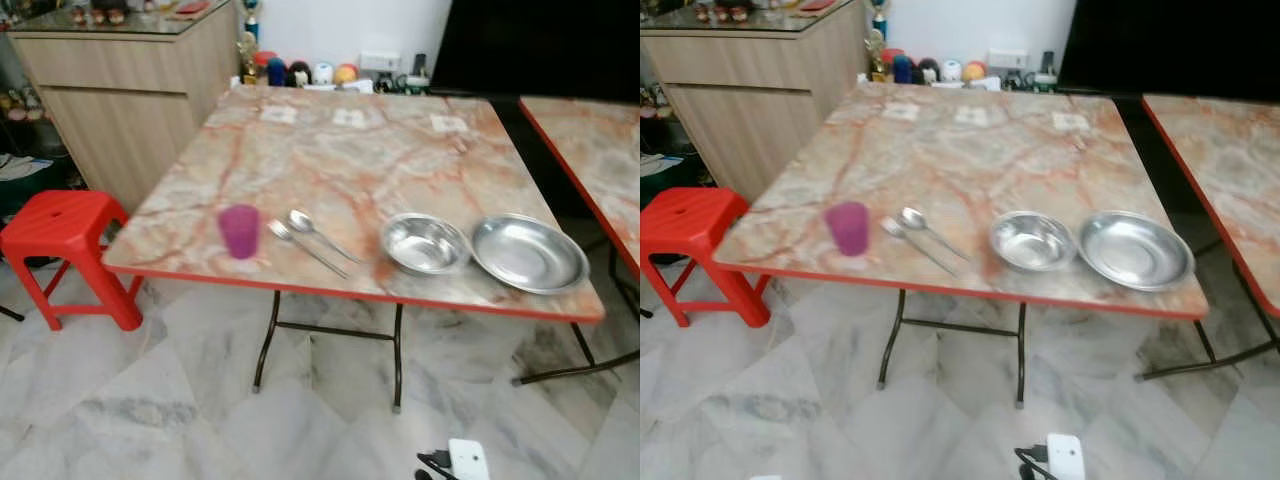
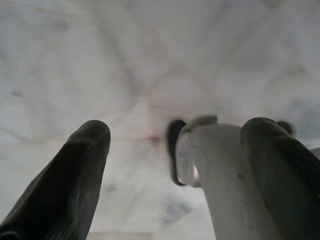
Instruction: Setting the table
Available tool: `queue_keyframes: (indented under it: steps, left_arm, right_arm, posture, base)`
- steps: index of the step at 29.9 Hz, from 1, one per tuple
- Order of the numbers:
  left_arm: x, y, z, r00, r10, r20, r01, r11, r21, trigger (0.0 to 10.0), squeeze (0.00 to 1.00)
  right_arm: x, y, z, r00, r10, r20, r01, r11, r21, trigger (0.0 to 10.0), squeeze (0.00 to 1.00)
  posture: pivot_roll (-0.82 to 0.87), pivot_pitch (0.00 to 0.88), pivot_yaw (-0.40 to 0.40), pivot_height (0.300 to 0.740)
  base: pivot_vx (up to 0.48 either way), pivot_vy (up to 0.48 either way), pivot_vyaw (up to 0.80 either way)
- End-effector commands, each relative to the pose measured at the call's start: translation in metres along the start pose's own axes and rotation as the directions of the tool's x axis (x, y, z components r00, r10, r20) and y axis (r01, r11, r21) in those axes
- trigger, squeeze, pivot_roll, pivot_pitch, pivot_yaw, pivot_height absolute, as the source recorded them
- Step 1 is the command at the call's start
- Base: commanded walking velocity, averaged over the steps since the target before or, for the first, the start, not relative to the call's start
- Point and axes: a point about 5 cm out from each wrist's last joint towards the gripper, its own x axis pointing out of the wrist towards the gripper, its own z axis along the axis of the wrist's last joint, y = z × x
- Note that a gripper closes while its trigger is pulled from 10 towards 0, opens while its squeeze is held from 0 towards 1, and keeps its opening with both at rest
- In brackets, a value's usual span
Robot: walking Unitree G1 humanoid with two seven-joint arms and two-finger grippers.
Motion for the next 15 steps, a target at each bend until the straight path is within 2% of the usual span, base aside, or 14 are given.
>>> queue_keyframes:
  steps: [1, 15]
  left_arm:
    - [0.0013, 0.0098, 0.0047, 0.999, 0.017, -0.027, -0.019, 0.997, -0.070, 10.0, 0.00]
    - [0.0013, 0.0091, 0.0044, 1.000, 0.012, -0.028, -0.014, 0.997, -0.072, 10.0, 0.00]
  right_arm:
    - [0.0074, 0.0020, 0.0392, 0.999, -0.008, 0.042, 0.003, 0.993, 0.121, 10.0, 0.00]
    - [0.0074, 0.0014, 0.0397, 0.999, -0.010, 0.041, 0.006, 0.994, 0.112, 10.0, 0.00]
  posture:
    - [0.09, 0.072, -0.059, 0.740]
    - [0.08, 0.074, -0.061, 0.740]
  base:
    - [0.000, 0.000, 0.00]
    - [0.000, 0.000, 0.00]
